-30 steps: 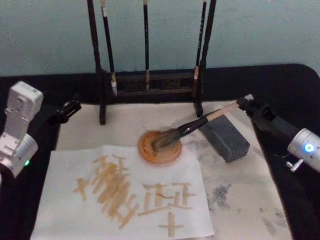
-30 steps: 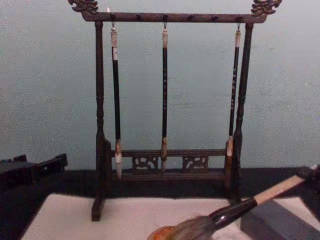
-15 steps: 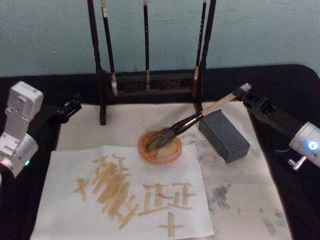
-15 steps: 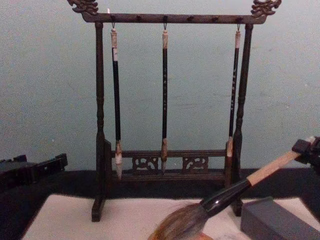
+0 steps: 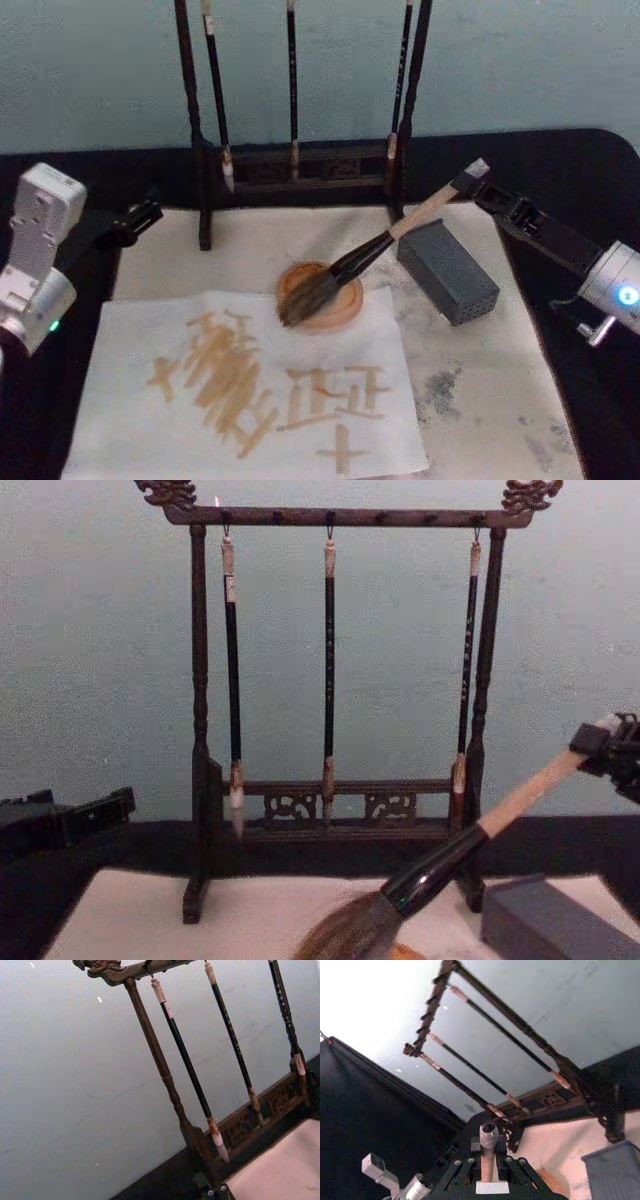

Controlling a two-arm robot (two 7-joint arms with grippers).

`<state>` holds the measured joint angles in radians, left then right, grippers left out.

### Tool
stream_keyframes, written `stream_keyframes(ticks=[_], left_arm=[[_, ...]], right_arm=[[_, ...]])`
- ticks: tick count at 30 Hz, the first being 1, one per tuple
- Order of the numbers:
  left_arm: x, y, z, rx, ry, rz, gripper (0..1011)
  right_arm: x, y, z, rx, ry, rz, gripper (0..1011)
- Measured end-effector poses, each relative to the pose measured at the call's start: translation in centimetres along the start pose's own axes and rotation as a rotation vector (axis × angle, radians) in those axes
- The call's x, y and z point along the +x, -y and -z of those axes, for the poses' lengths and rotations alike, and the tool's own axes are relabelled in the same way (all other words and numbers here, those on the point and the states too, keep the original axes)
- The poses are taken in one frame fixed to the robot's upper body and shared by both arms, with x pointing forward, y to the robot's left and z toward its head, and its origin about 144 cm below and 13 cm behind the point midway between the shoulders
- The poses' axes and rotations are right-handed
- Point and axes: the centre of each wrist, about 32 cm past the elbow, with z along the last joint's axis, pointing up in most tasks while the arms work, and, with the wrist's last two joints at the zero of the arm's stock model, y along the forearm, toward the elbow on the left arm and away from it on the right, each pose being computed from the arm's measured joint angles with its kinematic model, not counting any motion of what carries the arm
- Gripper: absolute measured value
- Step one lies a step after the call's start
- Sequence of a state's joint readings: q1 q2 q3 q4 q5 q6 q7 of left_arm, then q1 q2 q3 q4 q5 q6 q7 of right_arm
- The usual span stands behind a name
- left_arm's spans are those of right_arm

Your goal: Pick up the brush from the inkstone, write on the paper, then place the brush back to its original position.

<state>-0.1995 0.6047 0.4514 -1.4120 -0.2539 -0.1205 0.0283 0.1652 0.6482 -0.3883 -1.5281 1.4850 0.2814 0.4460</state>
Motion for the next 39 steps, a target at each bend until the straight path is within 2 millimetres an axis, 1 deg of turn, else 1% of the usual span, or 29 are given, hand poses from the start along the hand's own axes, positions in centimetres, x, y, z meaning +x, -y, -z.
stream_keyframes(ticks=[12, 16, 27, 39], left_arm=[[0.0, 0.0, 0.0, 0.000, 0.000, 0.000, 1002], [0.0, 0.0, 0.0, 0.000, 0.000, 0.000, 1002], [0.0, 0.0, 0.0, 0.000, 0.000, 0.000, 1002], [0.0, 0.0, 0.0, 0.000, 0.000, 0.000, 1002]], right_arm=[[-3.0, 0.4, 0.0, -0.032, 0.130, -0.027, 175], [-3.7, 0.6, 0.1, -0.048, 0.164, -0.035, 175], [-4.5, 0.2, 1.5, -0.088, 0.256, -0.022, 175], [-4.5, -0.5, 2.6, -0.114, 0.259, -0.028, 175]])
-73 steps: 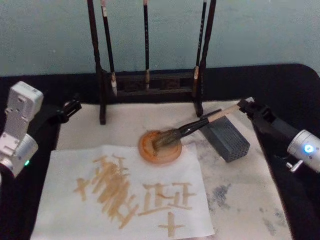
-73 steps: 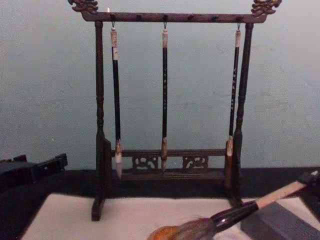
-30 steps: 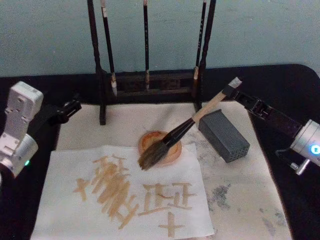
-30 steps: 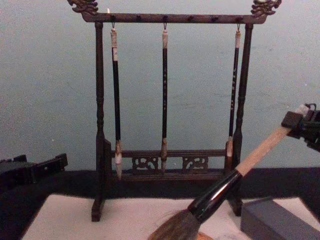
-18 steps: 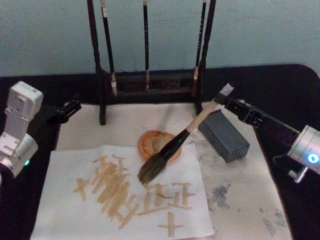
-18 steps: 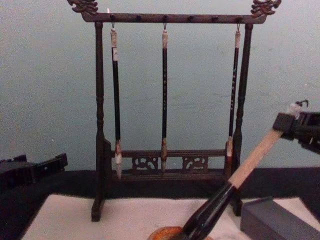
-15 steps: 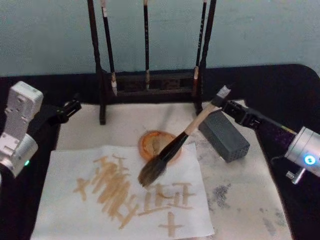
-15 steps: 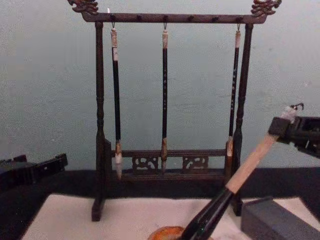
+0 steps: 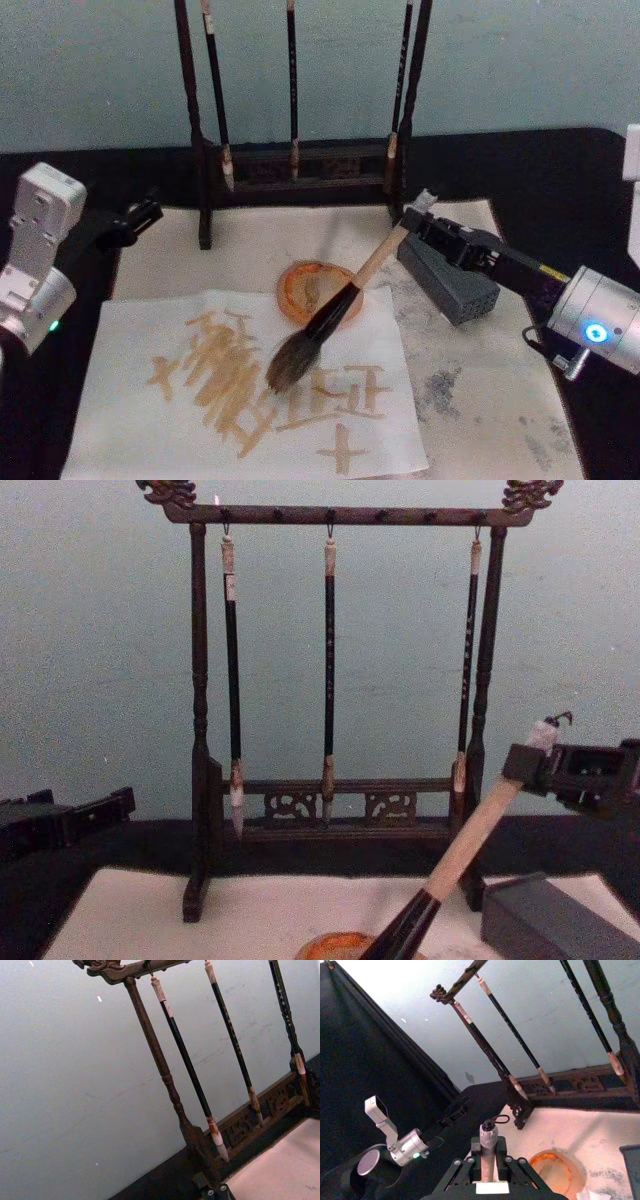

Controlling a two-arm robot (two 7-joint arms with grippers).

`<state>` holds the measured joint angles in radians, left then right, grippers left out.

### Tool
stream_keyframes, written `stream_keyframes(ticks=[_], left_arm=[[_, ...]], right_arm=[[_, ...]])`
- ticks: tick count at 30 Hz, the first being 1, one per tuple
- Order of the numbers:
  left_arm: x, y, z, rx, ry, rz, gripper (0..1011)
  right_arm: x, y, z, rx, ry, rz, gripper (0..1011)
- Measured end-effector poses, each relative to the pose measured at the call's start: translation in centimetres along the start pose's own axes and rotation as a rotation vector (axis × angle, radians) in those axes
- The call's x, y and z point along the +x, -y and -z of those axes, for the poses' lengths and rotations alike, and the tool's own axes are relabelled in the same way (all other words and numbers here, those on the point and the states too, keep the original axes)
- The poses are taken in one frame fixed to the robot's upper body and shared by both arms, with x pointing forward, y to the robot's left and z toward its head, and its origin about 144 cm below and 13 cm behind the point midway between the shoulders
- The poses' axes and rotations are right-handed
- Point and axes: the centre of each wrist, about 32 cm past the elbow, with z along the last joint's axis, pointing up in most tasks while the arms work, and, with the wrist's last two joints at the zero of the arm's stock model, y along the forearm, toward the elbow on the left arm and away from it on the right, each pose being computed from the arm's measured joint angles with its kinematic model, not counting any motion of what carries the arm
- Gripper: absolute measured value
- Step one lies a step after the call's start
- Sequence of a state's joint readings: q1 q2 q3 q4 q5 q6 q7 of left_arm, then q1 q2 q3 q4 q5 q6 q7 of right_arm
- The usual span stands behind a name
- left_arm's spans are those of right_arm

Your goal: Pick up the brush from the inkstone, write on the paper, then place the brush back to its original position.

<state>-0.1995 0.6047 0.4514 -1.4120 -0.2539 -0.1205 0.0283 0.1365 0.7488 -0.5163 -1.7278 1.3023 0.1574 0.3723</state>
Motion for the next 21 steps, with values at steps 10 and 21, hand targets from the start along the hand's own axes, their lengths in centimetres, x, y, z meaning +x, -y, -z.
stream_keyframes(ticks=[10, 21], left_arm=[[0.00, 0.00, 0.00, 0.000, 0.000, 0.000, 1002], [0.00, 0.00, 0.00, 0.000, 0.000, 0.000, 1002]], right_arm=[[0.15, 0.01, 0.24, -0.003, -0.009, 0.003, 175], [0.74, 0.79, 0.08, 0.008, -0.010, 0.039, 175]])
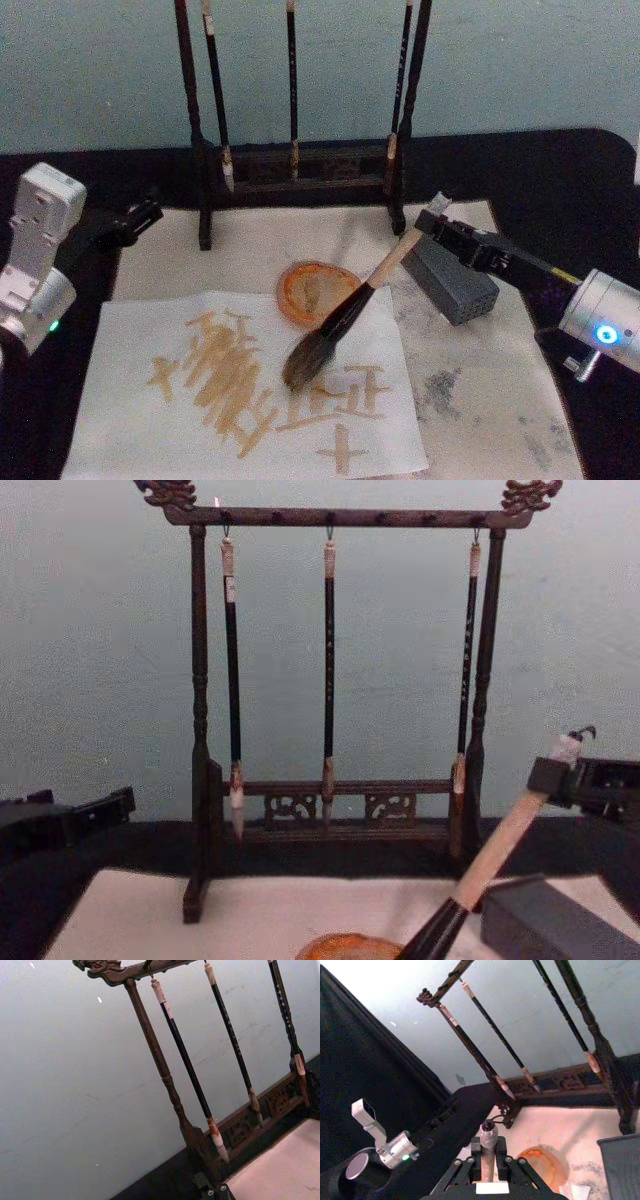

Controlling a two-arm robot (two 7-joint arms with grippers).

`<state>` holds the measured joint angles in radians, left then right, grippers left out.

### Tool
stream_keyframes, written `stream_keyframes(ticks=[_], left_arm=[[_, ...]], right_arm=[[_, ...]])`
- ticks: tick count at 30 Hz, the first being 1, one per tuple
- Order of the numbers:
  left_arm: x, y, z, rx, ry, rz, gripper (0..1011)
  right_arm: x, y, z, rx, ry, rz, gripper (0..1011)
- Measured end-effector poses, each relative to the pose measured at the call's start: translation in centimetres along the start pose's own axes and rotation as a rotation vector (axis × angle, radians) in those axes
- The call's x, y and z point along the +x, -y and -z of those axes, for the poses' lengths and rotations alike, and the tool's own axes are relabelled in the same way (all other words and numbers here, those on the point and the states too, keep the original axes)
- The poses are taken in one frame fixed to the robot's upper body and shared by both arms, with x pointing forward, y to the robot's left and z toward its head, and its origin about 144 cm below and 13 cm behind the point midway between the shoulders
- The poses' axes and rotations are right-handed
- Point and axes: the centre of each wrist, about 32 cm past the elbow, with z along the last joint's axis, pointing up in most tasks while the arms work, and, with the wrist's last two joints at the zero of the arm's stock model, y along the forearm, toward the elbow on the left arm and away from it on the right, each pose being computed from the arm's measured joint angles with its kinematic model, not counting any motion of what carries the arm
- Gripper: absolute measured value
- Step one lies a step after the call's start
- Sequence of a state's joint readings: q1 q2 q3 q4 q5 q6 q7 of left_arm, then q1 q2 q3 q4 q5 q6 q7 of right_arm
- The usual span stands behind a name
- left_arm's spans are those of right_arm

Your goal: Pick up the brush from the inkstone, write on the paper, then place the brush back to its original position.

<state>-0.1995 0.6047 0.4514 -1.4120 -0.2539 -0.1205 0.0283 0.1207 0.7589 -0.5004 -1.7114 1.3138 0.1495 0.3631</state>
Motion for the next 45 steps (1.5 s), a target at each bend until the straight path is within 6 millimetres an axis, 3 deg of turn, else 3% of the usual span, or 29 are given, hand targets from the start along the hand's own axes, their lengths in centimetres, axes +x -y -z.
stream_keyframes(ticks=[17, 30, 45], left_arm=[[0.0, 0.0, 0.0, 0.000, 0.000, 0.000, 1000], [0.0, 0.0, 0.0, 0.000, 0.000, 0.000, 1002], [0.0, 0.0, 0.0, 0.000, 0.000, 0.000, 1002]], right_arm=[[0.8, 1.4, -0.4, 0.024, 0.002, 0.043, 175], [0.2, 2.5, -1.4, 0.063, 0.012, 0.023, 175], [-0.7, 0.8, -0.2, 0.038, -0.002, -0.040, 175]])
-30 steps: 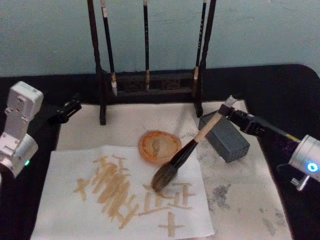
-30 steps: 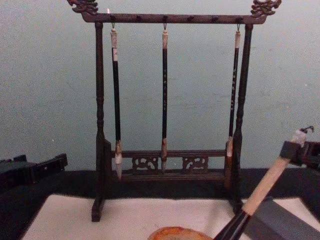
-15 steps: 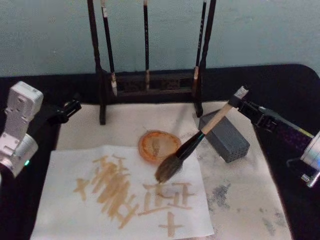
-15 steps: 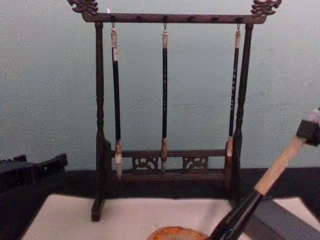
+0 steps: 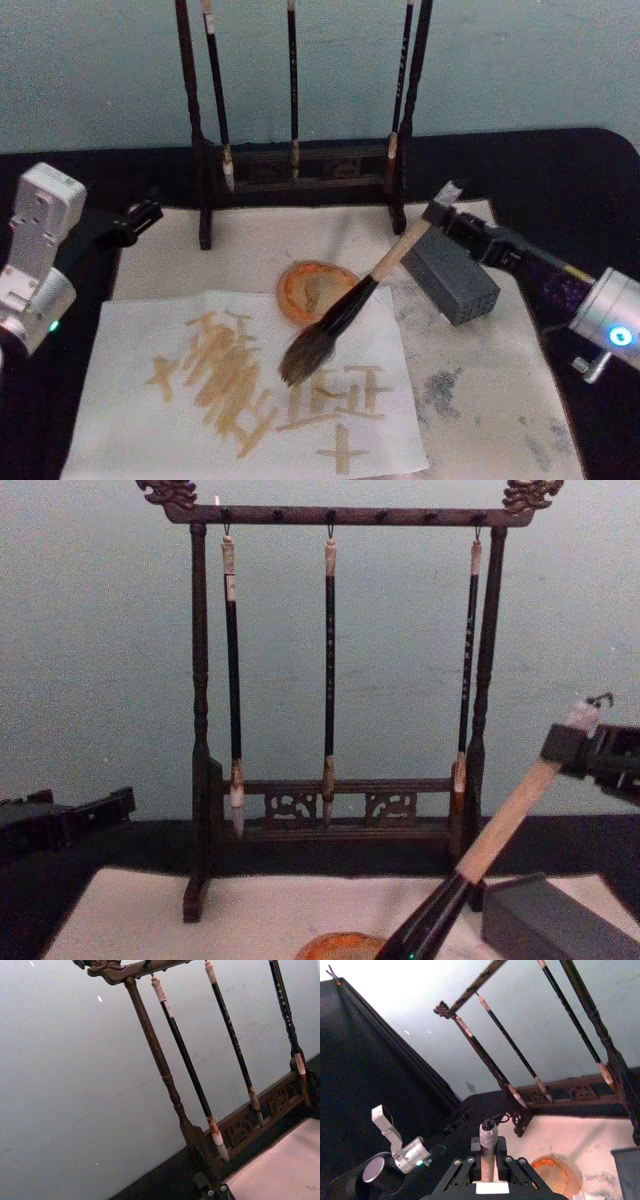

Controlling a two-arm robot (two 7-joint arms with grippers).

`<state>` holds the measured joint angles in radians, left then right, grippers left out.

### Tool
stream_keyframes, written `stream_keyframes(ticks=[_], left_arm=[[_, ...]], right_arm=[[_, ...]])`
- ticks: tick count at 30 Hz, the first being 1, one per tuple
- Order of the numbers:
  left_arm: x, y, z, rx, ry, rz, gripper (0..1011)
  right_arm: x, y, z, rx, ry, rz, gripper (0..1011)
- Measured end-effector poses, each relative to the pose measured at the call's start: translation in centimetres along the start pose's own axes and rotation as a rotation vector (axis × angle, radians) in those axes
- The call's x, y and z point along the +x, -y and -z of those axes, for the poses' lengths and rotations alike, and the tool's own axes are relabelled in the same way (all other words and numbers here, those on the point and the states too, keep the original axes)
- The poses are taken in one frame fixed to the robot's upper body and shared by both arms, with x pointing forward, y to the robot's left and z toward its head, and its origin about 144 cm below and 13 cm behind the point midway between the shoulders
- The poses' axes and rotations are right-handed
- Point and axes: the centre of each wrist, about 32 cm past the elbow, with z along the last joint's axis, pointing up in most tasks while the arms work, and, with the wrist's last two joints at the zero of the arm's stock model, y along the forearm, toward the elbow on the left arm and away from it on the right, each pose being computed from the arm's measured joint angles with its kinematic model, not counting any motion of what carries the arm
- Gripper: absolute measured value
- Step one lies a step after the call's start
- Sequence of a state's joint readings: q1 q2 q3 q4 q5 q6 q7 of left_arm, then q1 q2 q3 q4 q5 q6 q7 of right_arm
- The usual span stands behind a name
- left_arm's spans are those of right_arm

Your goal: Pick up the brush from the inkstone, write on the paper, then place the brush back to its original position.

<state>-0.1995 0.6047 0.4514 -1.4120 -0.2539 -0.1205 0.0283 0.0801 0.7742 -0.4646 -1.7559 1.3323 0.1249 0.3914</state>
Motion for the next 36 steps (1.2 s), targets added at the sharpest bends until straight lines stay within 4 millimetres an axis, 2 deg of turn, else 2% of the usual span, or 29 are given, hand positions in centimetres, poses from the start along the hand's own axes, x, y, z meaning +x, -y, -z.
stream_keyframes(ticks=[16, 36], left_arm=[[0.0, 0.0, 0.0, 0.000, 0.000, 0.000, 1002], [0.0, 0.0, 0.0, 0.000, 0.000, 0.000, 1002]], right_arm=[[1.2, -0.9, 1.4, -0.027, -0.030, 0.034, 175], [2.6, 1.5, 0.9, -0.007, -0.008, 0.114, 175]])
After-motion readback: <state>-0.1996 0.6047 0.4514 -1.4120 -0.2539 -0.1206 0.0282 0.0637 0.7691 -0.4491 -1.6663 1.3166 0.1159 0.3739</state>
